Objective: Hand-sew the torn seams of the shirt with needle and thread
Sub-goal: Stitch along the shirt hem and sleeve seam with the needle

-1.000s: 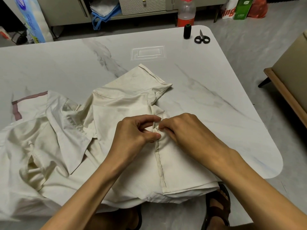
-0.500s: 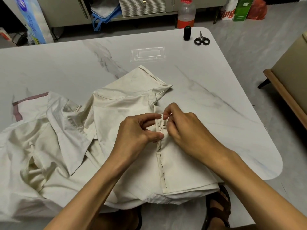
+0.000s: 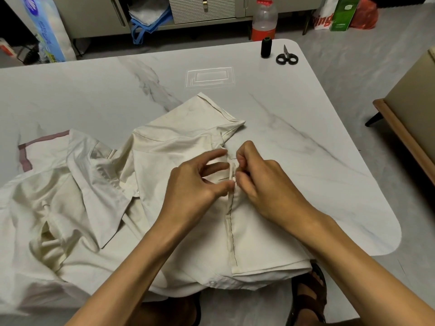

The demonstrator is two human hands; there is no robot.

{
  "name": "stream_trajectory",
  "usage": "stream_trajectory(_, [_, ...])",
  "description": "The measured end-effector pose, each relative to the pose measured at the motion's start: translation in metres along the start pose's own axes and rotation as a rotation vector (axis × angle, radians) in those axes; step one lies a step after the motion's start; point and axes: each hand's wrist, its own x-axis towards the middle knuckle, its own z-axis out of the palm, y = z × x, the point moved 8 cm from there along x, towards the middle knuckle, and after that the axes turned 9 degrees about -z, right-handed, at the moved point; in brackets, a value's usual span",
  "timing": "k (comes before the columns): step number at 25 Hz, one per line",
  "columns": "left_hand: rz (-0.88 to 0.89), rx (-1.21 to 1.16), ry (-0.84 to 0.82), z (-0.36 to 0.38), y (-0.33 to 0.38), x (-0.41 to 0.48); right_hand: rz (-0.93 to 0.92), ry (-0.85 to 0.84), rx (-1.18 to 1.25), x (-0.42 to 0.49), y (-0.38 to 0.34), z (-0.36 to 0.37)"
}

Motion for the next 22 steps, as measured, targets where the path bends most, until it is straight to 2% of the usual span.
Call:
stream_trajectory(2, [-0.018, -0.107, 0.13, -0.018, -0.005, 0.003, 0.085, 0.08, 0.092, 0.0, 0.008, -0.011])
stream_trajectory(4, [-0.083, -0.238, 0.193, -0.026, -0.017, 0.005, 0.193, 0.142, 0.262, 0.0, 0.016, -0.018])
stream_trajectory(6, [-0.198, -0.398, 0.096, -0.01, -0.027, 0.004, 0.261, 0.182, 0.481, 0.0, 0.018, -0.019])
stream_trajectory(9, [-0.315, -0.658, -0.167, 0.03, -0.023, -0.004, 0.293, 0.231, 0.76, 0.001, 0.017, -0.015])
stream_trajectory(11, [-0.335, -0.797, -0.234, 0.043, -0.017, -0.007, 0.307, 0.232, 0.801, 0.001, 0.016, -0.012])
stream_trajectory(13, [-0.337, -0.883, -0.22, 0.048, -0.017, -0.005, 0.316, 0.231, 0.811, 0.001, 0.016, -0.011])
stream_trajectory(18, [-0.333, -0.986, -0.182, 0.053, -0.017, -0.002, 0.31, 0.24, 0.834, -0.001, 0.013, -0.014])
stream_trajectory(22, [-0.35, -1.049, -0.185, 0.057, -0.011, -0.004, 0.309, 0.208, 0.714, -0.003, 0.014, -0.012])
